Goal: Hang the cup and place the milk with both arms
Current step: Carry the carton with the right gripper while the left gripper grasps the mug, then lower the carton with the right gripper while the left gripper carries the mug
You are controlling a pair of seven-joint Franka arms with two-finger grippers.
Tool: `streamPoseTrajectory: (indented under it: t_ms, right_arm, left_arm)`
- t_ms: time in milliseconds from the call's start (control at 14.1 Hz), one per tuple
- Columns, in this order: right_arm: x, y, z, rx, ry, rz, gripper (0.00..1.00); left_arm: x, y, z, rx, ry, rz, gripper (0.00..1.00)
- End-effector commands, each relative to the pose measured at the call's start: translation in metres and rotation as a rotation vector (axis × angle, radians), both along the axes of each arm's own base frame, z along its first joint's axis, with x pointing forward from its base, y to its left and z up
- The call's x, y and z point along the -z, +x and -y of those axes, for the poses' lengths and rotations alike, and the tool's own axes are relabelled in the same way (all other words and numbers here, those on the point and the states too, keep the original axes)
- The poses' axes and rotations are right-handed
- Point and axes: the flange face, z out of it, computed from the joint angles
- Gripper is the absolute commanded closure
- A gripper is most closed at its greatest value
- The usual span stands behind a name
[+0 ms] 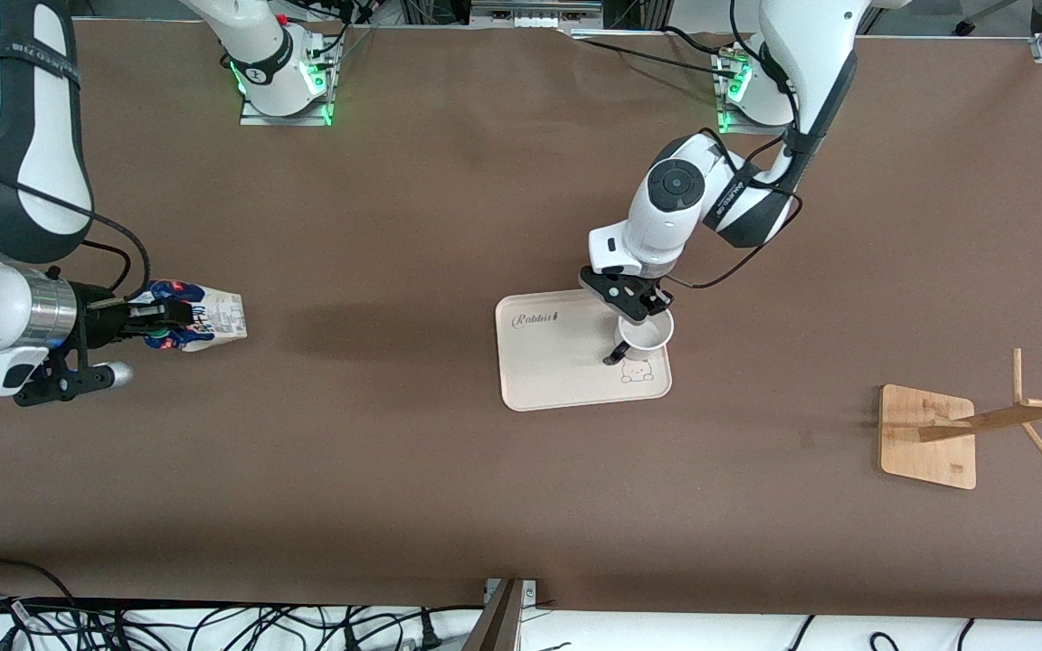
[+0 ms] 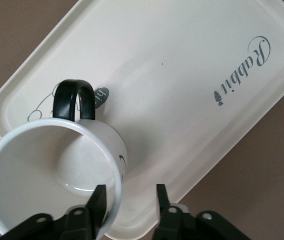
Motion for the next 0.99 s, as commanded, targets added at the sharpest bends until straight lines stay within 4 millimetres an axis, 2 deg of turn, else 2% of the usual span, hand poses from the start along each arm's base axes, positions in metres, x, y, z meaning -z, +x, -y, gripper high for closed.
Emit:
streamPoseTrajectory:
  t_ms: [0,213,355,426,496,567,638,780,922]
  right_arm:
    - [0.016,0.008,0.011,-0.031,0.067,0.05,0.71]
    - [0.033,0.016,0.012,-0.008,0.051,0.143,0.71]
    - [0.051,0.017,0.014,-0.01,0.044,0.186,0.71]
    - [0.064,0.016,0.014,-0.008,0.042,0.202,0.71]
    - [0.077,0.014,0.006,-0.01,0.054,0.218,0.71]
    - [0.084,0.011,0.003,-0.003,0.06,0.222,0.71]
    - [0.089,0.01,0.003,0.007,0.071,0.218,0.71]
    - [0.098,0.005,0.003,0.024,0.093,0.199,0.71]
    - [0.101,0.003,0.004,0.006,0.105,0.198,0.71]
  left_arm:
    - [-0.006,0.008,0.002,0.02,-0.001,0.027,1.0]
    - [-0.022,0.013,-0.001,-0.004,-0.009,0.046,1.0]
    - [-0.051,0.024,-0.014,-0.037,-0.021,0.078,1.0]
    - [-0.067,0.032,-0.032,-0.071,-0.017,0.084,1.0]
    - [-0.087,0.043,-0.053,-0.107,-0.016,0.101,1.0]
    - [-0.108,0.056,-0.08,-0.155,-0.022,0.13,1.0]
    - [-0.13,0.069,-0.107,-0.203,-0.022,0.151,1.0]
    - [-0.168,0.09,-0.149,-0.283,0.008,0.133,1.0]
    - [-0.209,0.107,-0.183,-0.351,0.031,0.115,1.0]
